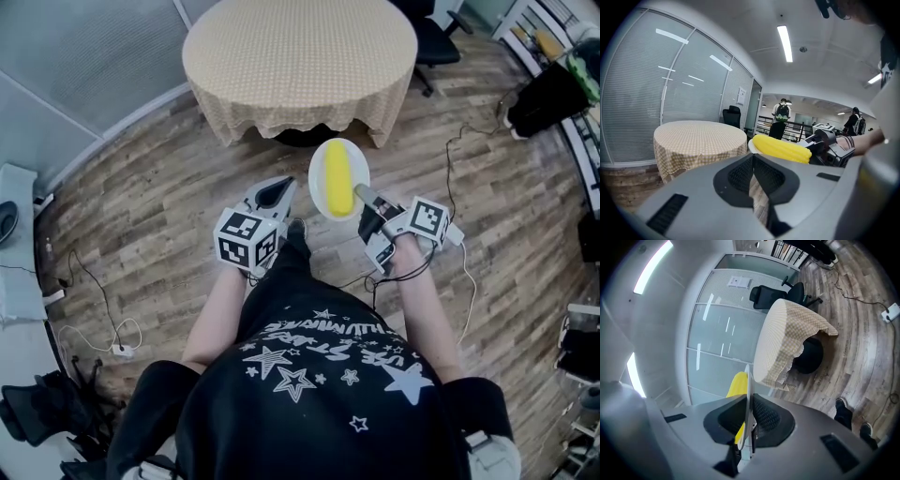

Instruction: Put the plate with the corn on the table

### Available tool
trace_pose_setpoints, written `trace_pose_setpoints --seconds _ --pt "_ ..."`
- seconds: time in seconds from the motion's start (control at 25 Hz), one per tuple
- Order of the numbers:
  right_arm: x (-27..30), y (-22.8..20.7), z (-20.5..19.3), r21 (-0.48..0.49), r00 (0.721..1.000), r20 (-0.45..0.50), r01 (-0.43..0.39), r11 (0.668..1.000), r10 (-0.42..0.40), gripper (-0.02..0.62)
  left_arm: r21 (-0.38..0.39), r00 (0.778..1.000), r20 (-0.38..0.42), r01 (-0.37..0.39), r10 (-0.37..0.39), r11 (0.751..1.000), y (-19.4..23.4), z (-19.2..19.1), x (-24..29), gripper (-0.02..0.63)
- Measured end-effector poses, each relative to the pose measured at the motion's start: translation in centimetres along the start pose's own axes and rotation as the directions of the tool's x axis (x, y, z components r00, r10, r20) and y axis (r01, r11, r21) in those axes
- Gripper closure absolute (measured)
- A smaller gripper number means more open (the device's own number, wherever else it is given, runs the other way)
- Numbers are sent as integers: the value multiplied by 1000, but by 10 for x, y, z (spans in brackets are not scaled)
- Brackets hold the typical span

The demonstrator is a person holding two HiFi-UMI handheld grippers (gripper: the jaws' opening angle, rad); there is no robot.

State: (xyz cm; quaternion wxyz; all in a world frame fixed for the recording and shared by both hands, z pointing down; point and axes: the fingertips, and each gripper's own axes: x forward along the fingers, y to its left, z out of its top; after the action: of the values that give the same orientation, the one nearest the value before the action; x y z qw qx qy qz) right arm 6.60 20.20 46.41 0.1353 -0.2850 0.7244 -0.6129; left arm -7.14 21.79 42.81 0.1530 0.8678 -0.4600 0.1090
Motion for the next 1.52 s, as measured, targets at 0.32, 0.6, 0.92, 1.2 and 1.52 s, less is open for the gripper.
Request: trace_pose_setpoints --seconds 0.32,0.6,0.92,1.2,1.52 --pt "28 -8 54 -2 999 48 24 1000 -24 554 0 997 -23 74 -74 997 31 19 67 598" --pt "59 -5 112 -6 995 97 21 1000 -20 554 24 994 -23 111 -110 994 63 50 122 598" --pt "112 -2 153 5 995 99 23 1000 -23 553 6 996 -25 85 -85 996 122 69 156 598" --pt "156 -5 190 15 993 111 35 999 -36 553 -6 997 -9 71 -71 997 170 86 185 598" --pt "212 -2 221 8 992 122 25 1000 -25 554 -11 997 -17 75 -75 997 223 98 208 598"
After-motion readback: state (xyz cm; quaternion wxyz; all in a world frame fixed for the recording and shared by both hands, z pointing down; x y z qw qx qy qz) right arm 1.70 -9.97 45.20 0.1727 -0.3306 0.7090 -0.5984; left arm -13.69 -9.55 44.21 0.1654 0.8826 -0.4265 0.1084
